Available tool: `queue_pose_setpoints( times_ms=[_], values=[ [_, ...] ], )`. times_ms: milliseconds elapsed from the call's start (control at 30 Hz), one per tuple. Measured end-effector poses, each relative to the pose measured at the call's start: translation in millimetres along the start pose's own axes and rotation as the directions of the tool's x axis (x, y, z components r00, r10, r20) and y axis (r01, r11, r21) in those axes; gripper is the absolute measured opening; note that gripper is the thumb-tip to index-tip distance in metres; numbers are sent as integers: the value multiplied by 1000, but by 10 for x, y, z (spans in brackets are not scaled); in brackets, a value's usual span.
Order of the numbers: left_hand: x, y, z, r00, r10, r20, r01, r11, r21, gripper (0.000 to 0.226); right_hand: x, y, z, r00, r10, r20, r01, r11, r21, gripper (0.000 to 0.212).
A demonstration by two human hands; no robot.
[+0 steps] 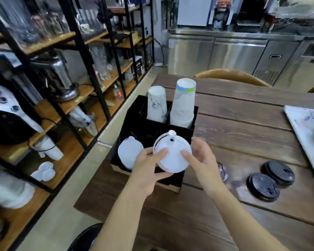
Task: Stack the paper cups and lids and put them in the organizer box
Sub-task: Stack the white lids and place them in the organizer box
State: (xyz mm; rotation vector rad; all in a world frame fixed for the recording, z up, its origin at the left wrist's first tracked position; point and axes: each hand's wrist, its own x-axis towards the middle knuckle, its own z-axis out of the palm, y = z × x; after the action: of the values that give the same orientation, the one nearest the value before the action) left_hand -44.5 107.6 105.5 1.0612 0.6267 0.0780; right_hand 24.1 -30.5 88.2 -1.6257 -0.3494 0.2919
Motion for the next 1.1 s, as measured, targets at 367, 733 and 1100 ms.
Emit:
queue_pose_setpoints(
  times_ms=[367, 733, 1100],
  values=[
    [372, 339, -958, 947, 59, -317, -8, 987, 161, 31, 545, 82, 1056, 976, 181, 123, -165, 978, -126, 7],
    [688, 240, -1190, 917, 115, -382, -2, 959, 285, 12, 827, 297, 1377, 969, 222, 111, -158, 897, -414, 28],
    [772, 245, -1202, 912, 194, -362, -6, 888, 460, 12, 975, 271, 1404, 963, 235, 133, -105, 780, -617, 32]
  ],
)
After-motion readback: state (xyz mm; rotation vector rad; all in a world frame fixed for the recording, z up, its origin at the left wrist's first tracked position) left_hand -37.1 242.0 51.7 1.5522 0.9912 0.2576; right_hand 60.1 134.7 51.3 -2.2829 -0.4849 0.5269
